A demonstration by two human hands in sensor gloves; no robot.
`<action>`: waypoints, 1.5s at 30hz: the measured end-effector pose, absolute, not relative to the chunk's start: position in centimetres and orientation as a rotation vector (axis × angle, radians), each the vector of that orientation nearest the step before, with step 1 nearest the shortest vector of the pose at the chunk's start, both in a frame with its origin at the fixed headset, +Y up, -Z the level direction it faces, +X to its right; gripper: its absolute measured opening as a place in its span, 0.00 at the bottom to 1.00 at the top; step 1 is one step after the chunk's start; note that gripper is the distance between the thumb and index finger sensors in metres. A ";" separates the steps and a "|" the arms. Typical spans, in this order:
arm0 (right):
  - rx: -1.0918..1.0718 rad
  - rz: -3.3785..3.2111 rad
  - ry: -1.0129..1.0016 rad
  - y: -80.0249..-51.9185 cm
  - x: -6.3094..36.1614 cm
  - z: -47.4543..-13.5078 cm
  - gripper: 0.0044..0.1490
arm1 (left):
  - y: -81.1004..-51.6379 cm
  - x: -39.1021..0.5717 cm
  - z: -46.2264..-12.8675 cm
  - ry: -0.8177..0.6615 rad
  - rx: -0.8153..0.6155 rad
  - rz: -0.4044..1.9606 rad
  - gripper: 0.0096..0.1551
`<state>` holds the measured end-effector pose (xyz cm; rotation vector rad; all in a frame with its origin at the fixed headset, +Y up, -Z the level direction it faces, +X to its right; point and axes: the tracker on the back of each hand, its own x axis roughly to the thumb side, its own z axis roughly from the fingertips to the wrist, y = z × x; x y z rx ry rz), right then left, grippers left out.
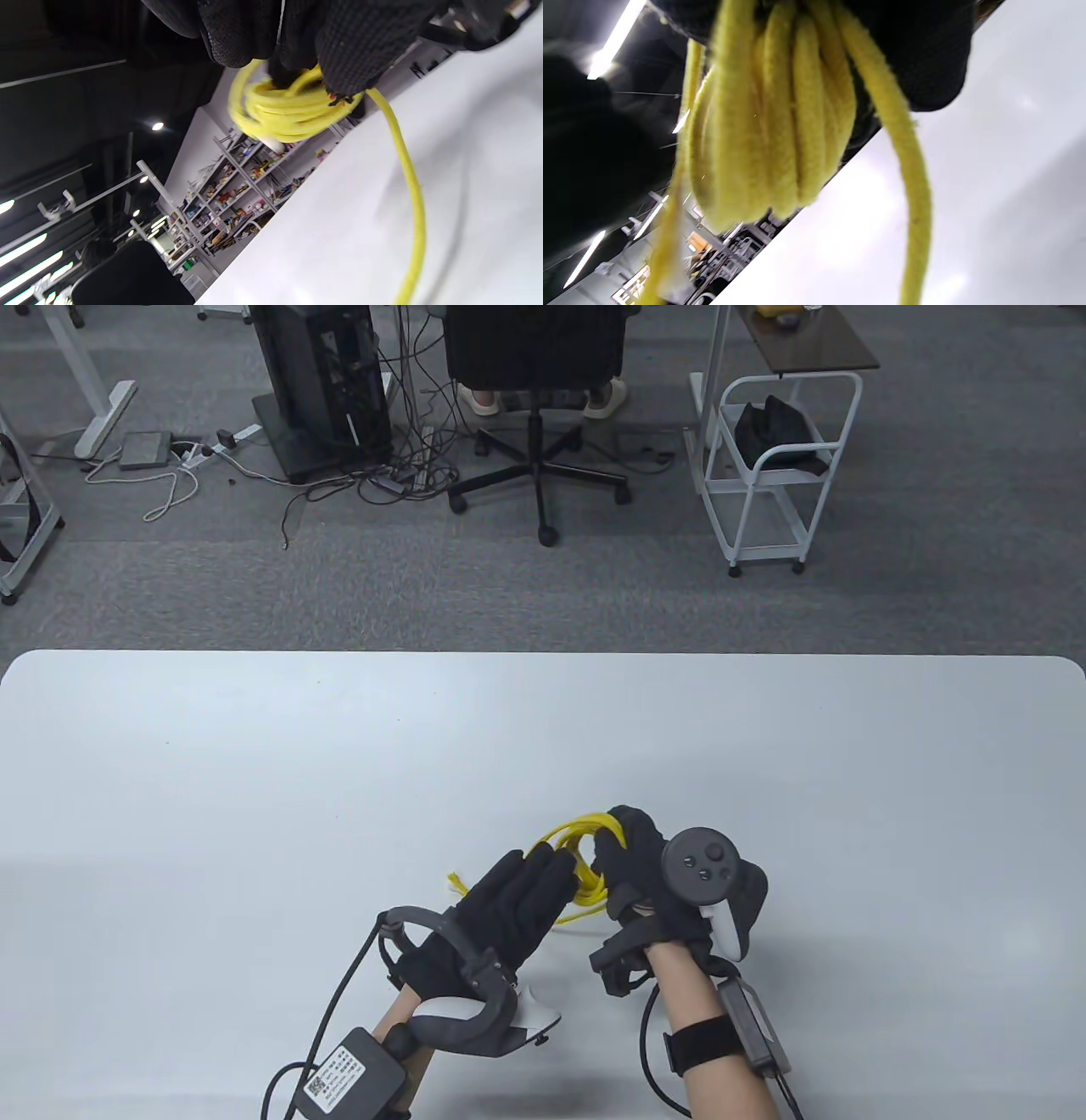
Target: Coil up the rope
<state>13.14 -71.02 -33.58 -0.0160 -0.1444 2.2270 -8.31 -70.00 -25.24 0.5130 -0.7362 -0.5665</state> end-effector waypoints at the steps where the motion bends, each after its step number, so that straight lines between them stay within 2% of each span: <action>1: -0.040 2.220 -0.146 -71.2 13.8 -33.6 0.29 | -70.0 -8.7 -25.5 -0.717 0.499 -0.540 0.36; 6: -0.094 2.292 -0.102 -72.8 16.3 -34.1 0.29 | -70.6 -11.3 -27.2 -0.563 0.396 -0.458 0.37; 12: -0.168 2.334 0.056 -75.1 16.6 -34.5 0.30 | -71.6 -13.7 -28.9 -0.420 0.264 -0.338 0.39; 16: -0.191 2.420 0.239 -76.6 16.3 -35.0 0.30 | -72.6 -14.7 -30.0 -0.354 0.171 -0.291 0.40; 21: -0.112 2.832 0.299 -76.0 15.0 -35.1 0.37 | -73.9 -15.3 -31.0 -0.303 0.055 -0.293 0.41; 24: -0.077 2.903 0.261 -75.6 14.5 -34.7 0.40 | -74.3 -15.7 -31.0 -0.283 0.018 -0.309 0.41; 36: 0.229 2.905 -0.193 -73.6 13.0 -33.0 0.49 | -74.2 -16.0 -30.7 -0.275 0.006 -0.242 0.44; 45: 0.283 3.000 -0.046 -75.0 12.9 -33.1 0.52 | -74.2 -15.7 -30.6 -0.295 0.037 -0.219 0.48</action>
